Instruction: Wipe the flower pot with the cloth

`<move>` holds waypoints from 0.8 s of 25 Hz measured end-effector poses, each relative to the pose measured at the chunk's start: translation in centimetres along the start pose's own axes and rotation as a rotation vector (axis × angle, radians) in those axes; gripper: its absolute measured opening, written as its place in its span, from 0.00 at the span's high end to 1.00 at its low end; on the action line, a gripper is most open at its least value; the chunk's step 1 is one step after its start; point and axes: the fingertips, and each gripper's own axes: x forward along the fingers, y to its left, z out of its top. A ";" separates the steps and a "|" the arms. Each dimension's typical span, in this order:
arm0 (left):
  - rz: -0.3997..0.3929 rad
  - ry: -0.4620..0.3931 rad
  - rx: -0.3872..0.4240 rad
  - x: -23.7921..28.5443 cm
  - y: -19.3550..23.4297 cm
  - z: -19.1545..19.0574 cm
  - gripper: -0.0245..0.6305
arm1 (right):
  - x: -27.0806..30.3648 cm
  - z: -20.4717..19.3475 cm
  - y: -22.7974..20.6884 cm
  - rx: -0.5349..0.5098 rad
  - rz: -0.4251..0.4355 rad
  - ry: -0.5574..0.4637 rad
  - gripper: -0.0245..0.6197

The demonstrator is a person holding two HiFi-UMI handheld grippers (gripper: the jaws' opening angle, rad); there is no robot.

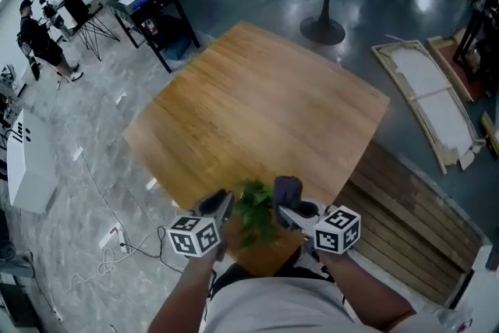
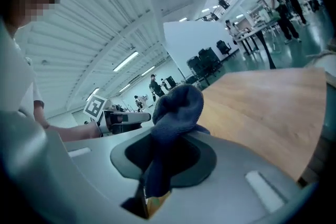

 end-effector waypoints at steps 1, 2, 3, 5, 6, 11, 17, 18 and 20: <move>-0.009 -0.043 0.021 -1.0 -0.7 1.6 0.83 | -0.2 1.5 1.3 -0.047 0.016 -0.019 0.86; -0.020 -0.087 0.040 -2.0 -1.6 3.2 0.83 | -0.3 3.0 2.5 -0.093 0.031 -0.038 0.86; -0.031 -0.129 0.056 -3.0 -2.4 4.8 0.83 | -0.5 4.4 3.6 -0.134 0.044 -0.057 0.86; -0.050 -0.202 0.082 -5.0 -4.0 7.6 0.83 | -1.0 7.2 5.7 -0.203 0.063 -0.092 0.86; -0.058 -0.234 0.095 -6.1 -4.7 9.0 0.84 | -1.2 8.5 6.6 -0.230 0.072 -0.109 0.86; -0.101 -0.365 0.149 -11.1 -8.0 14.7 0.95 | -2.1 13.7 10.9 -0.306 0.120 -0.186 0.86; -0.138 -0.397 0.216 -13.7 -10.8 17.3 0.95 | -3.4 17.3 14.0 -0.385 0.126 -0.249 0.86; -0.138 -0.397 0.227 -13.8 -11.1 17.4 0.95 | -3.6 17.7 14.5 -0.395 0.125 -0.257 0.86; -0.134 -0.392 0.245 -13.6 -11.6 17.4 0.95 | -3.9 18.2 14.9 -0.410 0.123 -0.267 0.86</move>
